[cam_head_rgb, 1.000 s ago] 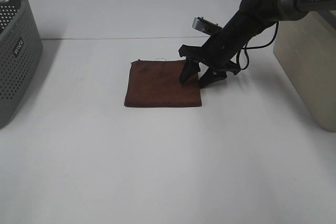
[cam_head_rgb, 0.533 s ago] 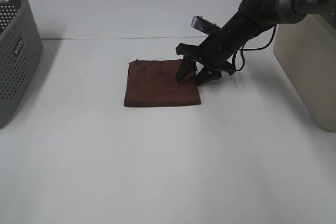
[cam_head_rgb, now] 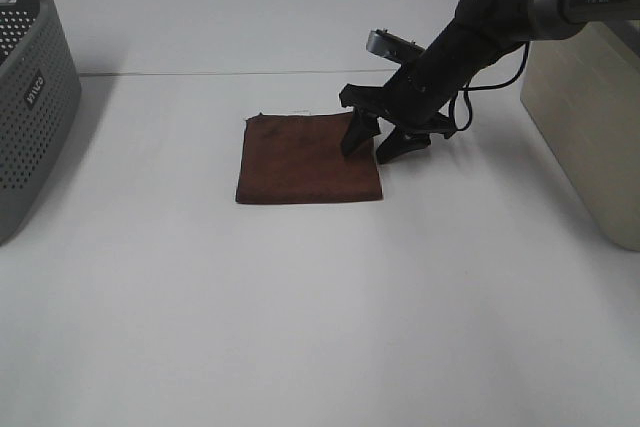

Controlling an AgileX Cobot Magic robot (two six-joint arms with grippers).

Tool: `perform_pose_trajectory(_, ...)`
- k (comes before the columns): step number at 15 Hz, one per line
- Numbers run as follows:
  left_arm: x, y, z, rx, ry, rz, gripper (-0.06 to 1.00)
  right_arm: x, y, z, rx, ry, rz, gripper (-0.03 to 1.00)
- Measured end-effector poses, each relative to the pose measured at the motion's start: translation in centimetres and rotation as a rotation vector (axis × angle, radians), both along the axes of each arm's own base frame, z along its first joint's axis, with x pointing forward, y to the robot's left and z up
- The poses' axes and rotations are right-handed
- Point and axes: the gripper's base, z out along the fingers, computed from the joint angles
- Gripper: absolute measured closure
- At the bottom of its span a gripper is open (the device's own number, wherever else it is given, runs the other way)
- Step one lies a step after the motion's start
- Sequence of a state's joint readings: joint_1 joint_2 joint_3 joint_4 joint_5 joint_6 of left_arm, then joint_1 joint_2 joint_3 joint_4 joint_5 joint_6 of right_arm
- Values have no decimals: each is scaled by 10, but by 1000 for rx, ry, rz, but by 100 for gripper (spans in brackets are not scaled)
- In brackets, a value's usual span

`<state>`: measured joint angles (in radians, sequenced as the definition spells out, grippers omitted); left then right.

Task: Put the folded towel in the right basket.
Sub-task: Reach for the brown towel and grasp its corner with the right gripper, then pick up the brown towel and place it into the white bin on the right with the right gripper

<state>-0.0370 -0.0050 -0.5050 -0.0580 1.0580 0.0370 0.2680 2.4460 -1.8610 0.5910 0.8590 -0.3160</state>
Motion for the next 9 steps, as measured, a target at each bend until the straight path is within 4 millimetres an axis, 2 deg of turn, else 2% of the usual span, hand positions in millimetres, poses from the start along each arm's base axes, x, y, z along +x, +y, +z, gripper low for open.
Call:
perform_pose_trajectory(2,0,0,0,0,0,0,7,-5,17,-3,24,-6,42,46)
perform_pose_trajectory(4,0,0,0,0,0,0,7,-10,33,-7,17,-28,72,67)
perform_pose_trajectory(5,0,0,0,0,0,0,7,-10,35,-9,7,-34,69,80)
perform_pose_trajectory(7,0,0,0,0,0,0,7,-9,34,-9,-8,-43,57,96)
perform_pose_trajectory(9,0,0,0,0,0,0,7,-9,33,-8,-12,-42,53,96)
